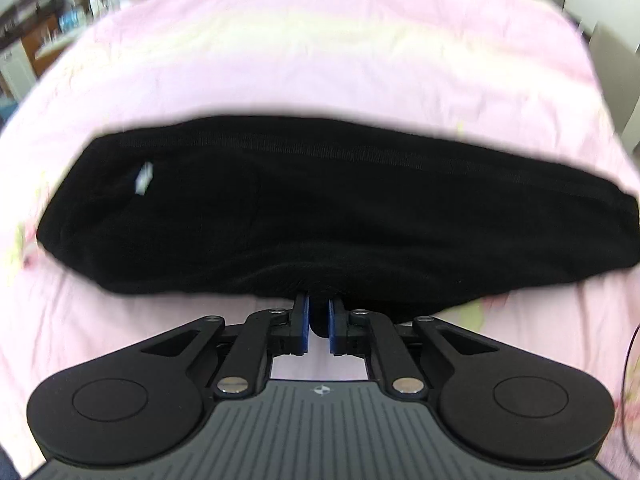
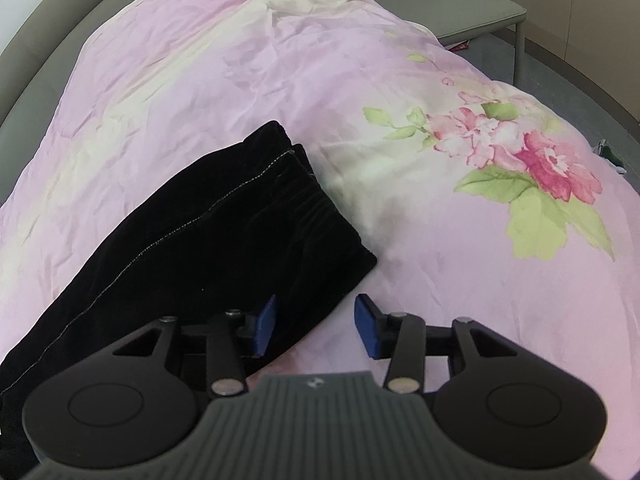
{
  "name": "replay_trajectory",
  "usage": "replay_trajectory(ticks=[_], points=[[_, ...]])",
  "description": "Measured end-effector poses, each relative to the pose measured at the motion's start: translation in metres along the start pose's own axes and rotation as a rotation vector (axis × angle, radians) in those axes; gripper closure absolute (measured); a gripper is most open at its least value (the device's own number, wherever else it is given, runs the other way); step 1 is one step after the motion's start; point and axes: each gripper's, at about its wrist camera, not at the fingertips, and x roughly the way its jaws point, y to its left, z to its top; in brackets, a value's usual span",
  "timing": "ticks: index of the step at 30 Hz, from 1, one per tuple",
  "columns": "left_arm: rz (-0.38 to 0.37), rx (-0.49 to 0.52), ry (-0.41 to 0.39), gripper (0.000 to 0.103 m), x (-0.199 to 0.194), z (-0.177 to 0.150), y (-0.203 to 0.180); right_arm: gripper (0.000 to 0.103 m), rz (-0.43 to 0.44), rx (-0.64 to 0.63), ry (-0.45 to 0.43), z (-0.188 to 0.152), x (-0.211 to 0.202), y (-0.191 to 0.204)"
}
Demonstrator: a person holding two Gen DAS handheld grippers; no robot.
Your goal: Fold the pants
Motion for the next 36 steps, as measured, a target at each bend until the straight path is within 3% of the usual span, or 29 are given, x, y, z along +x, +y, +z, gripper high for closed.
replay_trajectory(ticks=[3,6,10,12,14,16,20,22,24,26,27,30,33,36], points=[[0.007,-0.054,0.099,0.094,0.034,-0.019,0.008,0.062,-0.005,0.001,0.003,0.001,0.000,-0.001],[0.033,-0.050,0.119,0.094,0.054,-0.034,0.005,0.062,-0.008,-0.018,0.003,0.002,-0.004,-0.002],[-0.005,-0.108,0.120,0.092,0.067,-0.038,0.012,0.062,-0.002,-0.043,0.004,0.000,-0.010,-0.005],[-0.039,-0.145,0.111,0.085,0.070,-0.037,0.022,0.062,0.017,-0.021,-0.009,0.001,-0.013,-0.012],[-0.056,-0.178,0.101,0.059,0.074,-0.037,0.027,0.062,0.049,0.056,-0.028,0.003,-0.013,-0.024],[-0.079,-0.196,0.100,0.049,0.080,-0.043,0.025,0.062,0.075,0.152,-0.031,0.005,-0.008,-0.036],[-0.067,-0.205,0.068,0.047,0.087,-0.050,0.017,0.062,0.137,0.283,-0.016,0.003,0.011,-0.049],[-0.072,-0.220,0.053,0.047,0.080,-0.055,0.011,0.062,0.178,0.339,-0.009,0.000,0.023,-0.052],[-0.073,-0.240,0.030,0.054,0.078,-0.057,0.012,0.066,0.202,0.389,-0.008,-0.004,0.037,-0.053],[-0.056,-0.264,0.017,0.082,0.079,-0.054,0.010,0.067,0.202,0.425,-0.040,-0.010,0.047,-0.051],[-0.044,-0.260,0.012,0.088,0.075,-0.053,0.011,0.070,0.194,0.433,-0.051,-0.012,0.048,-0.049],[-0.048,-0.235,-0.020,0.091,0.052,-0.047,0.015,0.079,0.171,0.410,-0.057,-0.003,0.034,-0.039],[-0.059,-0.196,-0.066,0.092,0.013,-0.036,0.016,0.085,0.240,0.354,-0.120,0.019,-0.009,-0.027],[-0.064,-0.200,-0.047,0.092,-0.013,-0.025,0.022,0.086,0.227,0.282,-0.164,0.039,-0.052,-0.004]])
